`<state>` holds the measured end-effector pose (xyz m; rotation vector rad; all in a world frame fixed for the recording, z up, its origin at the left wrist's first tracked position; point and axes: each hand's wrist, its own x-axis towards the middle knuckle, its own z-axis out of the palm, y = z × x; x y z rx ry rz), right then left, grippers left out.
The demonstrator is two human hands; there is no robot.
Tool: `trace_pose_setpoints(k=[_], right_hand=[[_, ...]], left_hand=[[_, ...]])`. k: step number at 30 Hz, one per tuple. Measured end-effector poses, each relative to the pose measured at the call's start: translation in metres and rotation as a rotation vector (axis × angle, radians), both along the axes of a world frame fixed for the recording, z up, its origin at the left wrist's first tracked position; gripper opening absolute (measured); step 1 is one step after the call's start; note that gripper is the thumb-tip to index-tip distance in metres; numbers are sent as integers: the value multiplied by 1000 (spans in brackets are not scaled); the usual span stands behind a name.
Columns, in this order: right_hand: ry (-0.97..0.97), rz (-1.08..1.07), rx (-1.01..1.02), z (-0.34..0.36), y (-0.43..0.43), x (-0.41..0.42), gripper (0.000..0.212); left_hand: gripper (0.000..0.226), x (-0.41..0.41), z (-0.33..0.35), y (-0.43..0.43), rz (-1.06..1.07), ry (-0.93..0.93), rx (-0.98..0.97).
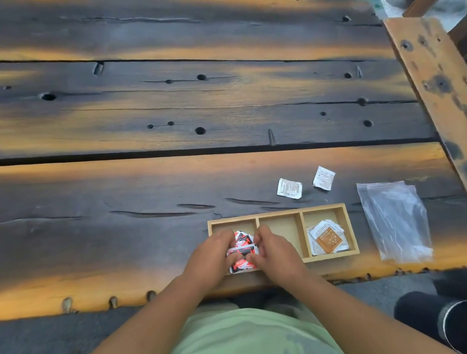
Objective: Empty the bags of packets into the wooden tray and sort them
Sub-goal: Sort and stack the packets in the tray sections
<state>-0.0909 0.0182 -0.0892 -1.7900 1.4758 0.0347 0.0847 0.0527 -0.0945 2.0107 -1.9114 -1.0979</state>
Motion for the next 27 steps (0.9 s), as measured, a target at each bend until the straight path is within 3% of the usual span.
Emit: trace_pose_setpoints(k=[15,27], right_hand=[[18,-136,1,-7,0,6,30],[-80,-149,11,1,-2,-1,21]], left_hand=[[27,1,-8,-3,80,-2,-65],[32,0,-5,-9,142,91,-61]])
